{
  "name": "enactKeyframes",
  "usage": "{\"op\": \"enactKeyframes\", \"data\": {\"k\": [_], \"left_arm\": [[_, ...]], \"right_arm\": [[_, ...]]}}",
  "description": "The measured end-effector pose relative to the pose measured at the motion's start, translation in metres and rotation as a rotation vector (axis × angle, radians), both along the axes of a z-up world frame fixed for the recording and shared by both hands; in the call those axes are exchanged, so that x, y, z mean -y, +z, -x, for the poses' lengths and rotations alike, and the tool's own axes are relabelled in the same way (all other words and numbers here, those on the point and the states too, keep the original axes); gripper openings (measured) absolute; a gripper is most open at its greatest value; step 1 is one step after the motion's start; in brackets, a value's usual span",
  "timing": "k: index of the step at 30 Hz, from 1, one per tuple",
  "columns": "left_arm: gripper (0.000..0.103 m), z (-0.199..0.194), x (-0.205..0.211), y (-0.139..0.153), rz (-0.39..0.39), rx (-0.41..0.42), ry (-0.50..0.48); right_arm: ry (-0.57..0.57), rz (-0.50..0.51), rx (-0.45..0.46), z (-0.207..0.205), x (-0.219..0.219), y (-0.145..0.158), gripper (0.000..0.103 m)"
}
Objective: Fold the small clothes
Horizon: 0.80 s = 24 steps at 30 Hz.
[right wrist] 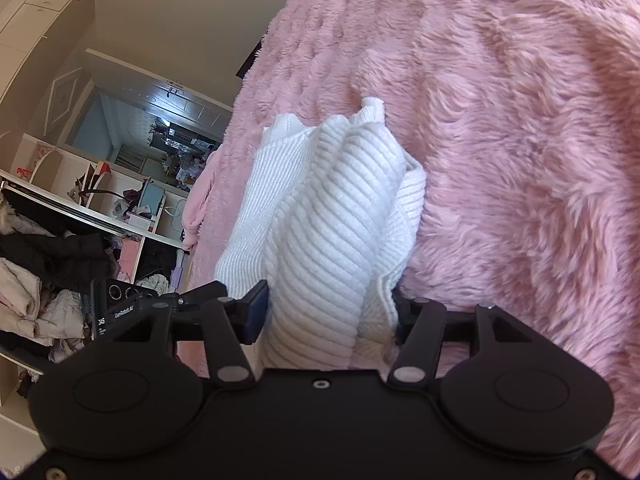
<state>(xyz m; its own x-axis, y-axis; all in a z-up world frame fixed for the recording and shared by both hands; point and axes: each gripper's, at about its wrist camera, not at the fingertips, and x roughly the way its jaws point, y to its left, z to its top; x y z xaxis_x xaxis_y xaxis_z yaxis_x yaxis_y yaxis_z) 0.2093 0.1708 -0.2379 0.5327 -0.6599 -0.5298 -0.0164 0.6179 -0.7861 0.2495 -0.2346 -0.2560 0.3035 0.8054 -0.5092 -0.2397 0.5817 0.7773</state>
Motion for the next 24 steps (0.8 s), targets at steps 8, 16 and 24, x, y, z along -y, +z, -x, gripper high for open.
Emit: {"op": "enactKeyframes", "data": {"k": [8, 16, 24], "left_arm": [[0.058, 0.025, 0.005, 0.084, -0.114, 0.187, 0.001], [0.061, 0.058, 0.092, 0.104, -0.519, 0.270, -0.026], [0.062, 0.063, 0.120, 0.059, -0.662, 0.178, -0.024]], "right_arm": [[-0.105, 0.119, 0.122, 0.018, 0.034, 0.056, 0.060], [0.016, 0.350, 0.522, 0.052, -0.013, 0.116, 0.047], [0.036, 0.575, 0.608, 0.045, -0.058, 0.084, 0.036]]}}
